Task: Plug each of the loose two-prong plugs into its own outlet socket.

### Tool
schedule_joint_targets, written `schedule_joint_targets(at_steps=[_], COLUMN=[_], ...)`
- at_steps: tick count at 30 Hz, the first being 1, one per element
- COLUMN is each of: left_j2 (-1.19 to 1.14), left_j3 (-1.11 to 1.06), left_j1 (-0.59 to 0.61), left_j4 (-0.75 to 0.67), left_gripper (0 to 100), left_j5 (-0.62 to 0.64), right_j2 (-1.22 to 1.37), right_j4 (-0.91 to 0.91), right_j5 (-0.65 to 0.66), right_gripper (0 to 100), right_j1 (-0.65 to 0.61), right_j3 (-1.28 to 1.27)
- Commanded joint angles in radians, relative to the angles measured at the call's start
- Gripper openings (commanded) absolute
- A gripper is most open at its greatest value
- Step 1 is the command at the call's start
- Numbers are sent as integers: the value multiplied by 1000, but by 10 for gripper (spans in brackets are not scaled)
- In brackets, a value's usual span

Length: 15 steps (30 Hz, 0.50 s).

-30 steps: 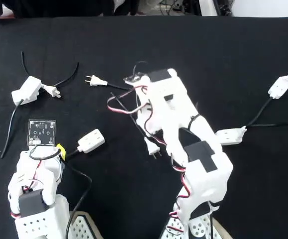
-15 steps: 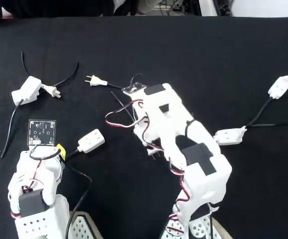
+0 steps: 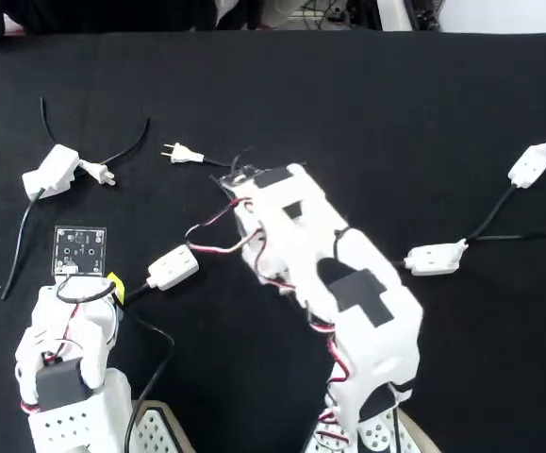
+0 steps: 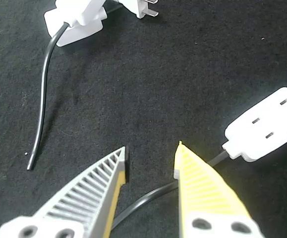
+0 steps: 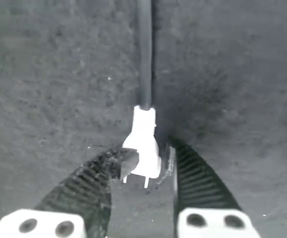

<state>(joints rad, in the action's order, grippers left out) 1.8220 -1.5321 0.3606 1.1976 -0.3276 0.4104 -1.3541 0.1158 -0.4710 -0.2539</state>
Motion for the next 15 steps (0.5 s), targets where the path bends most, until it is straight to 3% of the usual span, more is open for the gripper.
schedule_joint_targets(at_steps=[1,15], left_j2=[0,0], left_j3=[13,13], left_j1=[-2,-2], left_j4=[-14,-14], left_gripper=[166,166], left_j5=[3,3], right_j2=[53,74], right_j4=[-2,-3], right_j5=[-44,-81], right_gripper=[129,109], right_j1=[-98,-104], right_j3=[-7,-4])
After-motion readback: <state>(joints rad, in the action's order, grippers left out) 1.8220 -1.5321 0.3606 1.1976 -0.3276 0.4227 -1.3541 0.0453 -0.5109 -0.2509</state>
